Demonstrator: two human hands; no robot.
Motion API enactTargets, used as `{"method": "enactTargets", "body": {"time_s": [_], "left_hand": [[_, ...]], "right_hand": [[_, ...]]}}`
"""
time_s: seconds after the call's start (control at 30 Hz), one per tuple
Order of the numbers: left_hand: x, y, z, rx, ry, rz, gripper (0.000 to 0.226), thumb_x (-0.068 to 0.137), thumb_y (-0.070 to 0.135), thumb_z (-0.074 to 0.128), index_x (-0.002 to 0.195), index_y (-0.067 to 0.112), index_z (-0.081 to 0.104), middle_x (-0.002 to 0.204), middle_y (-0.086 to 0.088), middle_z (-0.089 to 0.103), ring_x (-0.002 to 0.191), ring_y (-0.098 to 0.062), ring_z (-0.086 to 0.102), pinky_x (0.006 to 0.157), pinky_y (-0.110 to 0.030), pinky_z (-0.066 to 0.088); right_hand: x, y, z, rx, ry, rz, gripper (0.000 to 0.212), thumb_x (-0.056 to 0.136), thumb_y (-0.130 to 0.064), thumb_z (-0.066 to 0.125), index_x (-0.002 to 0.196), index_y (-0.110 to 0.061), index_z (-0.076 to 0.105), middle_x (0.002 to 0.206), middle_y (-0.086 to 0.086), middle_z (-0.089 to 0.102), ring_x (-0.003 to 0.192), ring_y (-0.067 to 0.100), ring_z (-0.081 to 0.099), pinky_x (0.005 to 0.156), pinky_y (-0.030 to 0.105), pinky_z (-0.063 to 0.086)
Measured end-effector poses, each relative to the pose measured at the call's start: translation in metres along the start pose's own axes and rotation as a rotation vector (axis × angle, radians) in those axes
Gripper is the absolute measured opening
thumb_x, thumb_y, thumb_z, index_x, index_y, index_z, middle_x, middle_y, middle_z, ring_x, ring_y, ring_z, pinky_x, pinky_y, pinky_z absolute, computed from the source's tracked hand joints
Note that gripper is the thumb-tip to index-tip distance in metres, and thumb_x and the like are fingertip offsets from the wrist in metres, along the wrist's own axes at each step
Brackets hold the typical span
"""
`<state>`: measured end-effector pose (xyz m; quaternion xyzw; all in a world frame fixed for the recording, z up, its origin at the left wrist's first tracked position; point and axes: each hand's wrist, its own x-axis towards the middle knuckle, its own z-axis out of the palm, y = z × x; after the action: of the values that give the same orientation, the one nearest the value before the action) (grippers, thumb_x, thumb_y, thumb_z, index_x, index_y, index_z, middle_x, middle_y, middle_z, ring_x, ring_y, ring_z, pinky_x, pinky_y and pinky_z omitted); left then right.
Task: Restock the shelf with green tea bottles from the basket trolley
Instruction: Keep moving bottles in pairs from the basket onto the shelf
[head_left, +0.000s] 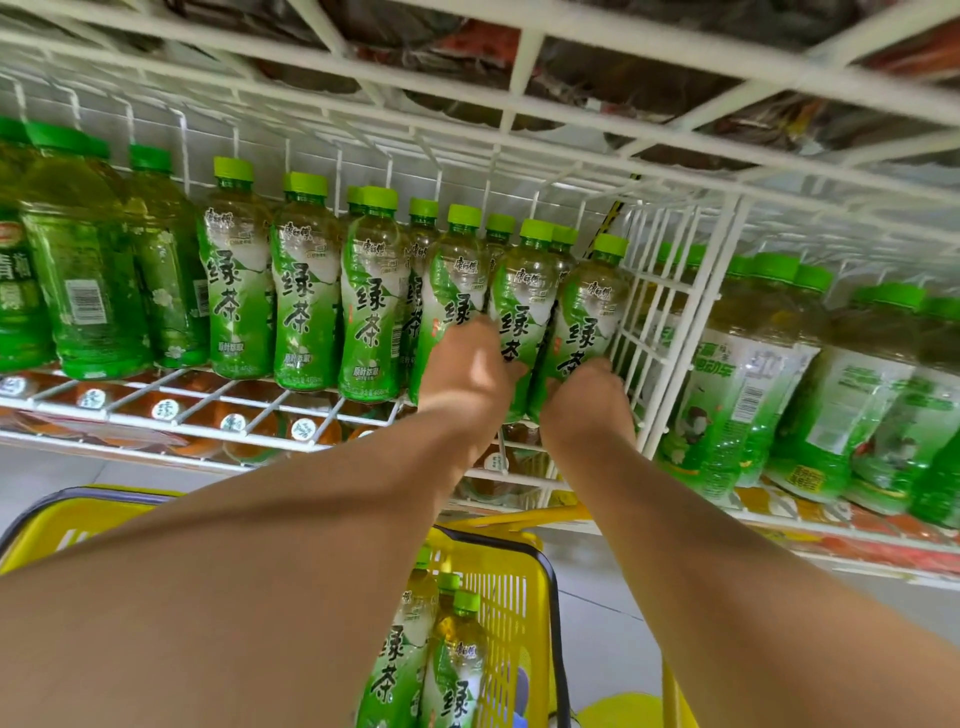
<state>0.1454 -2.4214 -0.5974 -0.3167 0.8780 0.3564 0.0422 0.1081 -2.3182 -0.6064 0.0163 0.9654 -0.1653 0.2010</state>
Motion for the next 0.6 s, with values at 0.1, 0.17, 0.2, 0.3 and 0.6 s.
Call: {"method": "enactTargets", "body": {"time_s": [0.1,0.17,0.2,0.3,0.6], "left_hand": [[0.000,0.000,-0.002,0.003,-0.020,-0.007,0.027,0.091,0.034,0.071,0.104,0.014,0.058,0.099,-0.007,0.066,0.078,-0.018,0.053,0.070,-0.025,0.042],[0.000,0.000,-0.003,0.023,-0.028,0.001,0.028,0.090,0.036,0.071,0.091,0.018,0.050,0.089,-0.004,0.060,0.077,-0.019,0.055,0.069,-0.026,0.043],[0.000,0.000,-0.003,0.035,-0.031,0.009,0.030,0.090,0.036,0.071,0.089,0.018,0.047,0.086,-0.002,0.057,0.077,-0.020,0.055,0.068,-0.027,0.043],[-0.002,-0.001,-0.004,0.027,-0.038,0.025,0.032,0.091,0.035,0.071,0.086,0.018,0.045,0.079,0.001,0.053,0.076,-0.020,0.056,0.067,-0.027,0.044],[-0.010,-0.014,-0.004,0.115,-0.077,0.077,0.035,0.094,0.030,0.067,0.073,0.016,0.043,0.066,0.004,0.043,0.069,-0.021,0.051,0.062,-0.029,0.038]], "right_hand": [[0.003,-0.002,-0.003,0.020,-0.047,0.006,0.024,0.101,-0.013,0.052,0.121,-0.001,0.044,0.101,0.013,0.061,0.090,0.027,0.062,0.060,0.029,0.042],[0.005,-0.002,-0.004,0.041,-0.064,0.026,0.027,0.101,-0.013,0.052,0.123,-0.001,0.043,0.111,0.015,0.060,0.093,0.027,0.062,0.053,0.027,0.039],[0.006,-0.002,-0.004,0.053,-0.062,0.038,0.029,0.100,-0.013,0.053,0.124,-0.001,0.043,0.116,0.017,0.059,0.098,0.029,0.063,0.053,0.028,0.039],[0.007,0.000,0.000,0.086,-0.038,0.051,0.030,0.099,-0.015,0.056,0.122,-0.002,0.043,0.121,0.017,0.058,0.105,0.033,0.062,0.066,0.033,0.043],[0.000,-0.002,0.004,0.008,0.035,0.053,0.035,0.098,-0.008,0.054,0.128,-0.002,0.037,0.125,0.020,0.057,0.113,0.036,0.059,0.078,0.038,0.049]]}}
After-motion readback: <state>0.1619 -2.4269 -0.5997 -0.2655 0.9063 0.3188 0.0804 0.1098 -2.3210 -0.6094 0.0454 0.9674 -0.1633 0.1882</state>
